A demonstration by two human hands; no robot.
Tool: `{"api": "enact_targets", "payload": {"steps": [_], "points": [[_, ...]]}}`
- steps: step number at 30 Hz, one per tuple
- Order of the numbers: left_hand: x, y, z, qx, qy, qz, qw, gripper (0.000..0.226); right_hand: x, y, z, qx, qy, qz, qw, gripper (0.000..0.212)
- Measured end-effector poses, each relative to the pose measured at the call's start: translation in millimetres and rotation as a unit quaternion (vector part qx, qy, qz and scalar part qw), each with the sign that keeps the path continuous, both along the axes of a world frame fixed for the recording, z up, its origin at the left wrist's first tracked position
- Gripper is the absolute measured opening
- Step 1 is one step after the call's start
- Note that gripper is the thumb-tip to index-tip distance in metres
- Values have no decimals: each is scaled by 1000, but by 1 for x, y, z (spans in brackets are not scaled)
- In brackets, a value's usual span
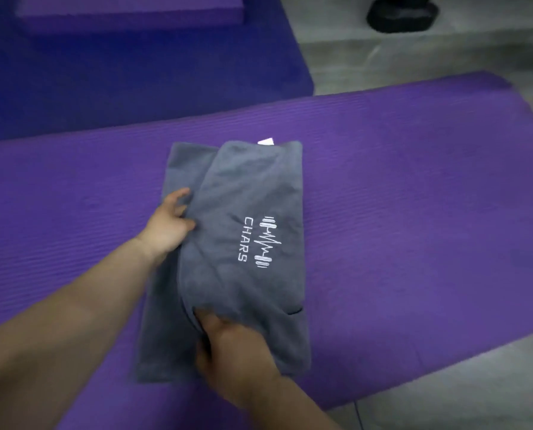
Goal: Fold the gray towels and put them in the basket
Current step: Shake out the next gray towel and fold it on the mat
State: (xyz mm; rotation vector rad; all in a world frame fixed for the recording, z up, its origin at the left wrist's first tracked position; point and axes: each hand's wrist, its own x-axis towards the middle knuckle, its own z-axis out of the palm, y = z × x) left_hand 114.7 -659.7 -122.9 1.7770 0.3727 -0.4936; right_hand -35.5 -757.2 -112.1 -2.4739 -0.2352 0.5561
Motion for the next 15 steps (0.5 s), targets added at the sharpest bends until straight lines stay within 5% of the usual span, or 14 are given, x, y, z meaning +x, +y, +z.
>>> {"api": "enact_targets", "payload": {"steps": [4,6,10,15], "points": [[1,32,-13,-38,72,47,996,46,5,20,-3,-30,157,101,982,49],[9,28,-13,-36,67,35,996,42,7,18,-4,-29,118,113,986,47],[26,7,-13,21,13,-17,1000,39,12,-5,-16,-88,-130,-18,987,47],[56,-8,-24,31,-26,-14,999,41,16,-40,-47,-214,-102,-94,967,51]]}}
